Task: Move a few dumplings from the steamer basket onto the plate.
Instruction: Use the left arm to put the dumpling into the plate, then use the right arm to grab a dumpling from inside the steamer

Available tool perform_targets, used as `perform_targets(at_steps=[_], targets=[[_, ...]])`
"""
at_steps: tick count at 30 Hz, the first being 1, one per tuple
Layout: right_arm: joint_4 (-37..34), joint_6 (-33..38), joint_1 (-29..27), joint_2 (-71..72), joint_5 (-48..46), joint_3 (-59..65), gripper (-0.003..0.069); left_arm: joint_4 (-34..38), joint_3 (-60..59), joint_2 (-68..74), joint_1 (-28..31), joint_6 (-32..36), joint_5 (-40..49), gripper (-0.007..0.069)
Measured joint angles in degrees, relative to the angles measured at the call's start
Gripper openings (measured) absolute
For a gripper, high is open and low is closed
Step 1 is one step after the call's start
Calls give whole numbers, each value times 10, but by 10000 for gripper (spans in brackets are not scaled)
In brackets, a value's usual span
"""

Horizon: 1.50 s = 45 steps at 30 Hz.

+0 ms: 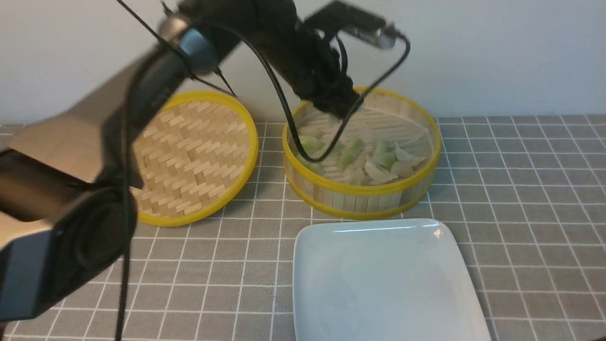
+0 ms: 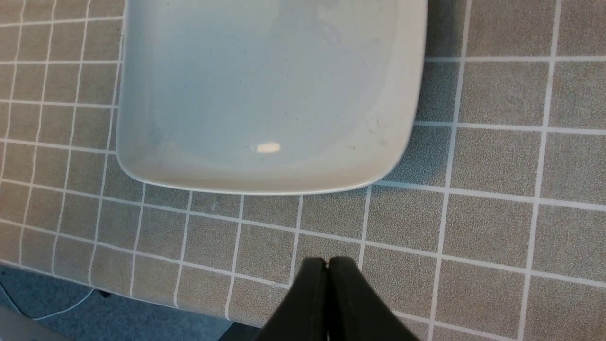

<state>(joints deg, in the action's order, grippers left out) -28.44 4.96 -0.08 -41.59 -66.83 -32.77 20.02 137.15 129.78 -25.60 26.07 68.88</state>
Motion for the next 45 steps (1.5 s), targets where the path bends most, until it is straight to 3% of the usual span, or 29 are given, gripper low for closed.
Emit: perform_targets(at_steps=[6,14,22,30,33,34,40,43,45], targets=[[-10,1,0,0,0,0,-10,27,12,-53,-1,-5,26,174],[-17,16,0,0,0,0,-10,15,-57,-73,-45,-111,27,174],[-16,32,0,0,2,0,-10,-55,-252,-66,-144,-106,26,174],[-13,61,0,0,7,0,-10,-101,-267,-5,-165,-105,14,179],[-8,61,0,0,14,0,-10,-106,-267,-4,-165,-105,13,221],[-7,60,0,0,21,-2,-10,-113,-264,-4,-166,-105,13,296],[22,49,0,-32,36,-88,-10,-132,-224,-6,-166,-158,13,441],[37,42,0,-63,47,-149,-10,-136,-213,-16,-166,-184,13,417],[44,37,0,-97,52,-203,-10,-150,-212,-36,-166,-195,13,331]])
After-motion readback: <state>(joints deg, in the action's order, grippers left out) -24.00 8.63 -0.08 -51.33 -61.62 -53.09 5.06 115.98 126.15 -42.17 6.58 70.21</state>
